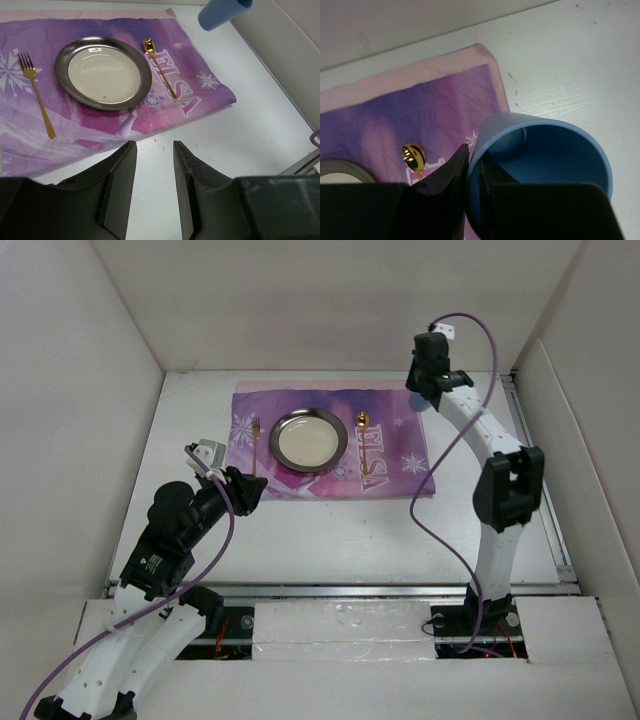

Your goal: Set the dinner table for one person

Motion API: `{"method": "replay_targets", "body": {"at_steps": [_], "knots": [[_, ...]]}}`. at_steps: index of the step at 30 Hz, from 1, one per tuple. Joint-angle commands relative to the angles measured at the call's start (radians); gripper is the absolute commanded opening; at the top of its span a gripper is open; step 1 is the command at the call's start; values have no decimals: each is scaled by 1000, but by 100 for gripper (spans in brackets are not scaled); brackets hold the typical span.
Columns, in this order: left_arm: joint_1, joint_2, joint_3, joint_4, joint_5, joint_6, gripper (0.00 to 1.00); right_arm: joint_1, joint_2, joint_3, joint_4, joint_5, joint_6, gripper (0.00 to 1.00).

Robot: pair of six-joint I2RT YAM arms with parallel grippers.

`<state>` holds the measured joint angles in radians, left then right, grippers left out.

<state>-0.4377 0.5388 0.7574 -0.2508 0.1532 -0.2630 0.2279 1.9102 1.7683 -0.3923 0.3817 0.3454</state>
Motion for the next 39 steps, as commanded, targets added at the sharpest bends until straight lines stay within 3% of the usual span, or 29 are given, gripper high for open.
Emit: {"method": "replay_targets", "body": {"at_steps": [1, 9, 19, 23, 26, 29, 30, 33, 39], "knots": [[4, 18, 5, 39, 9, 11, 33, 36, 186, 218, -155, -18, -138, 0], [4, 30, 8, 31, -7, 14, 33, 45, 512, 791, -327, -93, -218, 0], [4, 47, 10, 30, -32, 10, 33, 54, 567, 743, -255, -124, -224, 0], [4, 43, 10, 30, -47, 10, 32, 54, 616, 799, -267, -125, -224, 0], [4, 41, 8, 25, -47, 7, 32, 54, 636, 804, -252, -122, -224, 12], [4, 47, 10, 31, -50, 8, 32, 54, 632, 798, -244, -126, -224, 18], [4, 49, 8, 30, -47, 8, 32, 54, 630, 797, -237, -121, -223, 27], [4, 58, 13, 27, -38, 11, 32, 54, 604, 771, -218, -118, -220, 41], [4, 58, 11, 27, -47, 10, 33, 54, 497, 715, -158, -106, -212, 55]]}}
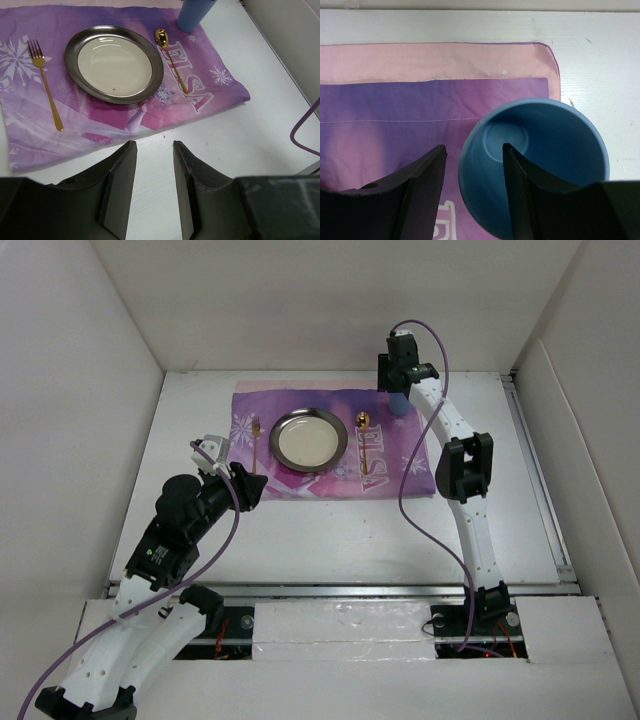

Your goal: Set the dinner table for one person

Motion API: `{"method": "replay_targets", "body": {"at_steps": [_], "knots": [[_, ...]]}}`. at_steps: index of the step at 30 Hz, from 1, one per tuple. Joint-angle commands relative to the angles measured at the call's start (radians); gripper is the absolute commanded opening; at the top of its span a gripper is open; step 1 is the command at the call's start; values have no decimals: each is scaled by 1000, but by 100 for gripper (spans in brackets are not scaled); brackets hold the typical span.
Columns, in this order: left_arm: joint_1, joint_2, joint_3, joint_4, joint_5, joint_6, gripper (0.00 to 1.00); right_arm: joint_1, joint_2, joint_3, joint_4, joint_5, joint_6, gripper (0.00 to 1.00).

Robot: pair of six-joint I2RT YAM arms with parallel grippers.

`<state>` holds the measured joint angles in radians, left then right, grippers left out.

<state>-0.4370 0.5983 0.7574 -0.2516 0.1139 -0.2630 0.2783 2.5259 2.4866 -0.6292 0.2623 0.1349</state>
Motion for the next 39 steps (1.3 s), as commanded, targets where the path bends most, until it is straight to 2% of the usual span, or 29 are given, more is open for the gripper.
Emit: {"method": "replay_targets", "body": {"at_steps": [1, 5, 7, 11, 12, 14, 16, 18, 19, 20, 21, 22, 23, 24, 26, 27, 29, 31, 34, 39], "knots": [[3, -2, 11, 31, -11, 10, 32, 4, -137, -23, 86, 12, -1, 57], [3, 6, 14, 25, -16, 10, 32, 13, -242, -102, 146, 3, 8, 67], [3, 9, 13, 26, -20, 7, 35, 24, -355, -184, 215, 18, 17, 72], [3, 11, 16, 17, -20, 7, 38, 24, -475, -291, 284, 37, 45, 72], [3, 8, 16, 18, -22, 7, 40, 24, -502, -340, 301, 40, 48, 76], [3, 5, 16, 20, -28, 5, 46, 24, -576, -385, 318, 29, 48, 100], [3, -2, 14, 15, -34, 2, 49, 33, -628, -451, 321, 25, 58, 100], [3, -14, 16, 20, -31, 5, 56, 33, -748, -535, 345, 28, 109, 100], [3, -29, 16, 25, -36, 5, 59, 33, -804, -681, 383, 19, 118, 100], [3, -40, 14, 31, -43, 5, 62, 44, -948, -777, 442, 5, 130, 100], [3, -52, 14, 29, -52, -1, 65, 58, -1029, -876, 568, 8, 143, 100], [3, -83, 13, 32, -62, -5, 67, 67, -1114, -1081, 620, 11, 150, 100], [3, -100, 8, 34, -94, -10, 70, 85, -1200, -1173, 714, 29, 167, 100], [3, -121, 5, 38, -103, -22, 71, 97, -1371, -1260, 806, 46, 173, 100], [3, -185, -1, 54, -181, -39, 75, 107, -1545, -1484, 858, 92, 204, 100], [3, -207, -4, 60, -198, -44, 80, 107, -1710, -1546, 888, 112, 242, 100], [3, -262, -1, 57, -236, -56, 83, 107, -1855, -1700, 911, 147, 290, 100], [12, -296, 19, 52, -267, -65, 87, 107, -2005, -1758, 906, 153, 295, 100], [12, -299, 60, 46, -281, -65, 88, 85, -2082, -1789, 821, 187, 313, 100], [12, -264, 56, 69, -241, -84, 89, 67, -2038, -1738, 711, 134, 330, 100]]}}
